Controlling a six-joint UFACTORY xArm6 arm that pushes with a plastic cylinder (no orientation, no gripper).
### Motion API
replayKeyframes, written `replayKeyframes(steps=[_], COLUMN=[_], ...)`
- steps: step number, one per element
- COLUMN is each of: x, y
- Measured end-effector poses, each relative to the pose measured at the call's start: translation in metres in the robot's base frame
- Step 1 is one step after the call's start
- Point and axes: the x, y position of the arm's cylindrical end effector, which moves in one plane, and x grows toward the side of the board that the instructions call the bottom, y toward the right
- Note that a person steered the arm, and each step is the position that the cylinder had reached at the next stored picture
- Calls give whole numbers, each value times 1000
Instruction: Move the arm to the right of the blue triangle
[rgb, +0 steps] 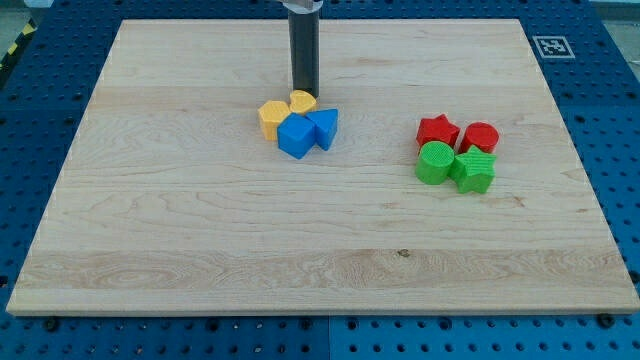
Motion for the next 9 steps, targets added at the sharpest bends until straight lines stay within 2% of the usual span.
replayKeyframes(steps=[5,7,9], x=[-24,-5,52], y=[7,52,57])
